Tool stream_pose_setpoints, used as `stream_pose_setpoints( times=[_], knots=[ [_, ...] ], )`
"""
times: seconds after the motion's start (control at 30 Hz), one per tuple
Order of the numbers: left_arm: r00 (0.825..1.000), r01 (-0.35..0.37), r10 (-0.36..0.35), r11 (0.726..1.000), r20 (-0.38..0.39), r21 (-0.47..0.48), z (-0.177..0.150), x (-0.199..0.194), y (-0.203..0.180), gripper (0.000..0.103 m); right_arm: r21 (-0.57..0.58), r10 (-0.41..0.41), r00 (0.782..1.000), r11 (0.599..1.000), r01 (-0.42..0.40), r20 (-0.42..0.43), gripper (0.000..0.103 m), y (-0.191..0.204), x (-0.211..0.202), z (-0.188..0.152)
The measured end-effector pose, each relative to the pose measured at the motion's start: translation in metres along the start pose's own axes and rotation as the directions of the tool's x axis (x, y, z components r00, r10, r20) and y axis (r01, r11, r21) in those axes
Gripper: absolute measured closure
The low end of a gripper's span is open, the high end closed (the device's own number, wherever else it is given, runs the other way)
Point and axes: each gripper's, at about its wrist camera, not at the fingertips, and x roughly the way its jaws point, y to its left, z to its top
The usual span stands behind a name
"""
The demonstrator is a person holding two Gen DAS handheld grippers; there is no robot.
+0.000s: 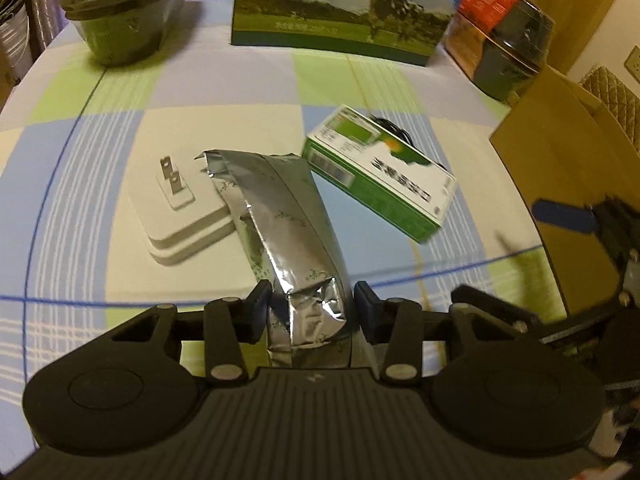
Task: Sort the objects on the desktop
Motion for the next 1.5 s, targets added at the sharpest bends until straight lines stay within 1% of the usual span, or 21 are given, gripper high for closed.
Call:
stream_pose_setpoints(
  times=[0.13,0.17,0.33,0.4,0.43,0.53,0.6,0.67,0.73,0.83,0.9,0.97,1.07,1.2,1.3,1.37,1.43,1.5],
  knots=[
    [1.0,-0.006,0.006,1.0,0.016,-0.008,0.013,0.001,0.004,0.067,-0.062,0.028,0.999,0.998,-0.031,-0.043,0.004,-0.001,0.023,0.023],
    [1.0,-0.006,0.006,1.0,0.018,-0.01,0.016,0.002,0.004,0.067,-0.075,0.033,0.998,0.996,-0.037,-0.053,0.005,-0.002,0.03,0.027],
    [1.0,0.005,-0.004,1.0,0.02,-0.016,0.021,0.007,0.008,0.067,-0.066,0.048,0.994,0.996,-0.055,-0.097,0.017,-0.01,0.059,0.037],
    [1.0,0.006,-0.006,1.0,0.02,-0.005,0.02,0.007,0.007,0.067,-0.071,0.048,0.993,0.996,-0.056,-0.112,0.026,-0.011,0.069,0.037],
    [1.0,0.007,-0.007,1.0,0.02,0.001,0.02,0.008,0.007,0.067,-0.077,0.047,0.992,0.995,-0.056,-0.118,0.027,-0.011,0.073,0.037],
    [1.0,0.013,-0.013,1.0,0.011,0.002,0.02,0.01,0.009,0.064,-0.085,0.04,0.993,0.995,-0.049,-0.112,0.042,-0.01,0.072,0.036],
    [1.0,0.014,-0.014,1.0,0.001,-0.008,0.021,0.012,0.01,0.063,-0.082,0.037,0.993,0.996,-0.046,-0.111,0.047,-0.008,0.068,0.032],
    [1.0,0.005,-0.005,1.0,-0.007,0.003,0.02,0.014,0.008,0.061,-0.079,0.029,0.993,0.996,-0.038,-0.114,0.049,-0.005,0.062,0.027],
    [1.0,-0.004,0.004,1.0,-0.015,0.016,0.019,0.015,0.005,0.061,-0.041,0.022,0.992,0.999,-0.027,-0.124,0.05,-0.004,0.052,0.02],
    [1.0,0.005,-0.005,1.0,-0.023,0.01,0.01,0.008,0.002,0.065,-0.004,0.02,0.989,1.0,-0.021,-0.144,0.05,0.003,0.033,0.005],
    [0.999,0.006,-0.005,1.0,-0.032,0.024,-0.004,0.0,-0.004,0.066,0.017,0.018,0.987,1.0,-0.016,-0.16,0.05,0.007,0.015,-0.01],
    [0.999,0.004,-0.002,0.999,-0.045,0.041,-0.024,-0.01,-0.01,0.066,0.076,0.029,0.983,0.997,-0.016,-0.181,0.051,0.011,-0.006,-0.03],
    [0.998,0.015,-0.013,0.998,-0.054,0.053,-0.064,-0.03,-0.023,0.066,0.141,0.02,0.981,0.99,0.007,-0.194,0.051,0.019,-0.044,-0.065],
    [0.998,0.033,-0.029,0.997,-0.055,0.067,-0.126,-0.065,-0.045,0.067,0.22,-0.003,0.978,0.974,0.049,-0.208,0.051,0.031,-0.097,-0.111],
    [0.998,0.039,-0.035,0.996,-0.056,0.084,-0.171,-0.089,-0.062,0.067,0.239,-0.019,0.975,0.968,0.074,-0.223,0.051,0.046,-0.131,-0.142],
    [0.997,0.047,-0.043,0.996,-0.057,0.074,-0.194,-0.102,-0.068,0.067,0.234,-0.019,0.973,0.969,0.075,-0.23,0.051,0.058,-0.149,-0.159],
    [0.997,0.063,-0.059,0.996,-0.059,0.056,-0.213,-0.111,-0.071,0.066,0.223,-0.02,0.973,0.972,0.073,-0.23,0.05,0.066,-0.162,-0.173],
    [0.995,0.076,-0.073,0.996,-0.066,0.038,-0.221,-0.115,-0.072,0.065,0.212,-0.02,0.972,0.975,0.071,-0.235,0.05,0.07,-0.166,-0.183]
  ],
)
